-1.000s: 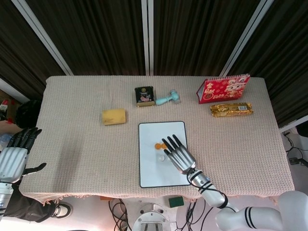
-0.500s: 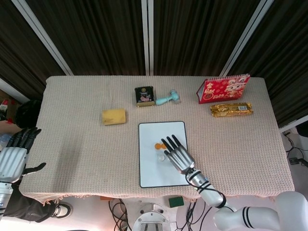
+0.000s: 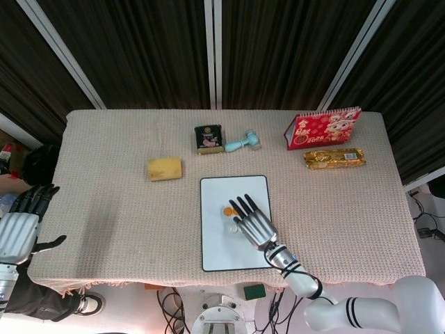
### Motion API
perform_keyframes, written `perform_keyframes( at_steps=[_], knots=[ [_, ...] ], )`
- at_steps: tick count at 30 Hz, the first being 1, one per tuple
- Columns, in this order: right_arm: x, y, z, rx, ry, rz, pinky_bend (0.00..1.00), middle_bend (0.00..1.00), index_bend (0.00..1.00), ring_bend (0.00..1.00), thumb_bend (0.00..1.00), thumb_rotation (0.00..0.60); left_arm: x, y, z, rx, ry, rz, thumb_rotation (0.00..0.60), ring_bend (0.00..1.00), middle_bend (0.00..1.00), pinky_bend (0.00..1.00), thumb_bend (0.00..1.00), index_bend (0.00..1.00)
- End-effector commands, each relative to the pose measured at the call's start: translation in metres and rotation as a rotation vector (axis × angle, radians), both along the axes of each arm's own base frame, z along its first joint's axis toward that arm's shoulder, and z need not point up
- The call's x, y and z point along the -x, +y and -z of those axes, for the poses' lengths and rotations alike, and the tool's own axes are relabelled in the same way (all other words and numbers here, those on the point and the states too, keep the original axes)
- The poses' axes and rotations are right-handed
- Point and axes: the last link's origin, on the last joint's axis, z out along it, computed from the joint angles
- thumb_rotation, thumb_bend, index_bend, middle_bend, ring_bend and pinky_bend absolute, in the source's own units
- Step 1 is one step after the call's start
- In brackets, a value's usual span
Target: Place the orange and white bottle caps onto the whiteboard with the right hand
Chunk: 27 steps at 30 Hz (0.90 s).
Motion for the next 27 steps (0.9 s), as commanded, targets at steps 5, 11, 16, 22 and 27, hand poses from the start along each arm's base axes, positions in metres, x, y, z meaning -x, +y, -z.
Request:
perform_keyframes(
  at_steps=[5, 11, 16, 22, 27],
  knots=[
    [0.000, 0.000, 0.002, -0.002, 0.005, 0.002, 0.00, 0.01, 0.44, 0.00, 0.37, 0.600, 0.001, 0.000, 0.000, 0.001, -0.002, -0.001, 0.579, 0.00, 0.07, 0.11, 0.09, 0.09],
    [0.000, 0.000, 0.000, -0.011, 0.011, -0.005, 0.00, 0.01, 0.30, 0.00, 0.36, 0.600, 0.000, 0.000, -0.001, 0.000, -0.002, 0.000, 0.575, 0.00, 0.07, 0.11, 0.09, 0.09],
    [0.000, 0.000, -0.004, -0.012, 0.005, -0.008, 0.00, 0.00, 0.03, 0.00, 0.33, 0.600, 0.000, 0.000, -0.001, -0.001, -0.002, 0.001, 0.575, 0.00, 0.07, 0.11, 0.09, 0.09],
    [-0.001, 0.003, -0.012, -0.006, -0.021, -0.017, 0.00, 0.00, 0.00, 0.00, 0.33, 0.600, -0.001, -0.001, 0.000, 0.000, 0.001, 0.004, 0.576, 0.00, 0.07, 0.11, 0.09, 0.09],
    [0.006, 0.016, -0.049, 0.044, -0.109, -0.031, 0.00, 0.00, 0.00, 0.00, 0.32, 0.600, -0.001, -0.001, 0.000, 0.000, 0.000, 0.008, 0.575, 0.00, 0.07, 0.11, 0.09, 0.09]
  ],
)
